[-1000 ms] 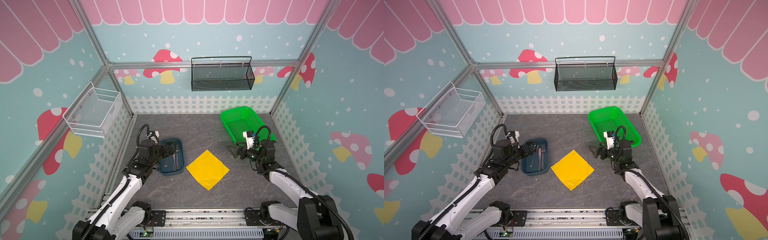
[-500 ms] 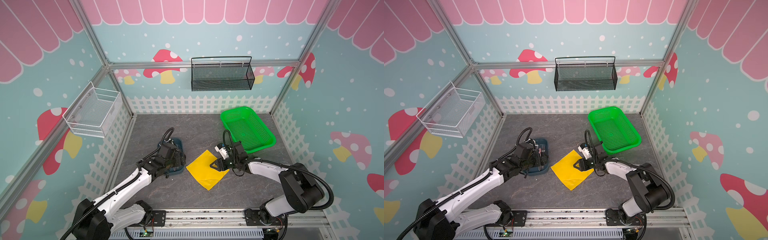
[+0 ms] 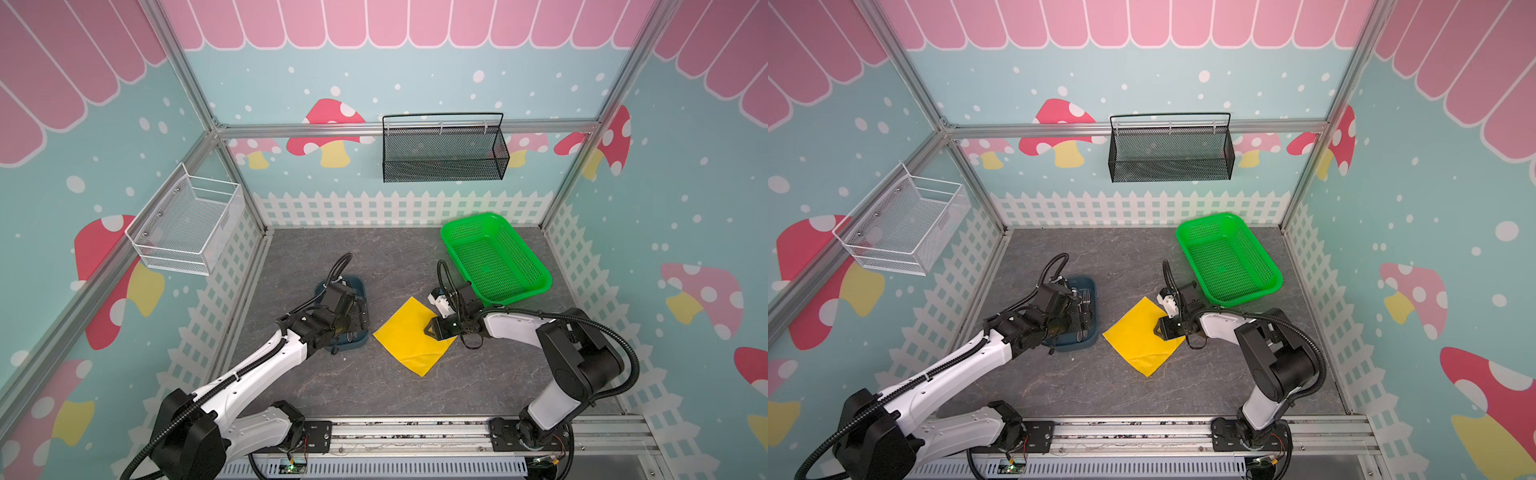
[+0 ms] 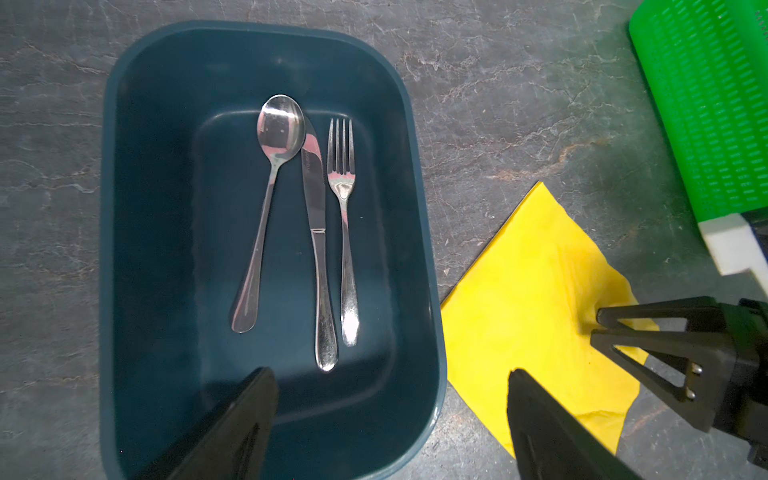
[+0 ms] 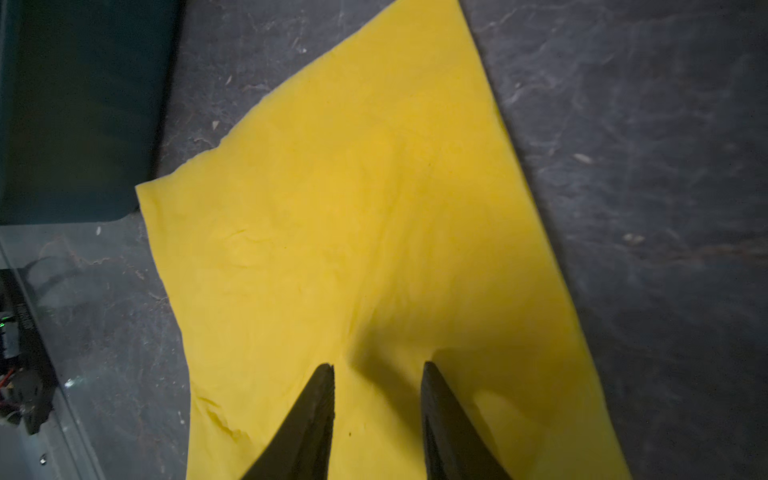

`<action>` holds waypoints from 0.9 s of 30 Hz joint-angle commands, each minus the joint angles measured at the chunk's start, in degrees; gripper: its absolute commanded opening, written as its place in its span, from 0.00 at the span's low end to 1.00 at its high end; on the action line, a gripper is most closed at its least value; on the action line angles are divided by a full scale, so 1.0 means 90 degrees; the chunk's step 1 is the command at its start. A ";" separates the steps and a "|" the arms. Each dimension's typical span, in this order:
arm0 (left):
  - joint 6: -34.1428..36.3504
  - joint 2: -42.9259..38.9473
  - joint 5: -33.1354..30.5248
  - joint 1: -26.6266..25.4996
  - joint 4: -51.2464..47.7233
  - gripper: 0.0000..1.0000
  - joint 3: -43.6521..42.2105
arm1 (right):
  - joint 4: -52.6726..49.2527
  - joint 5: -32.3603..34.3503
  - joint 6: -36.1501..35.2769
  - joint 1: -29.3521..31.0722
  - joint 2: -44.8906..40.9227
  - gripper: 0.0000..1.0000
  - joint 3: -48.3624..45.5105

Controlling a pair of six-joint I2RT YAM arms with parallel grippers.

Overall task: Place the utensils on the paper napkin and roll it up
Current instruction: 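Move the left gripper over the teal tray while the right gripper nears the napkin, then lower the left gripper into the tray and grasp the fork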

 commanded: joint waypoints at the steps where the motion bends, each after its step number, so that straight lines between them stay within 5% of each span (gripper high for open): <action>1: -0.0038 0.0160 -0.0247 0.0038 -0.0283 0.89 0.0262 | -0.0486 0.1082 0.0082 0.0010 0.0232 0.36 0.0088; 4: -0.0032 0.0425 -0.0059 0.0293 -0.0400 0.87 0.0419 | -0.0474 0.1280 0.0286 0.0009 0.0390 0.35 0.0277; 11: 0.0330 0.1394 0.0722 0.1269 -0.0870 0.65 0.1011 | -0.0226 0.0484 0.0681 0.0018 0.0142 0.32 0.0265; 27: 0.0572 0.2416 0.0640 0.1310 -0.1087 0.54 0.1384 | -0.0356 -0.0084 0.0382 0.0249 -0.0669 0.30 -0.0316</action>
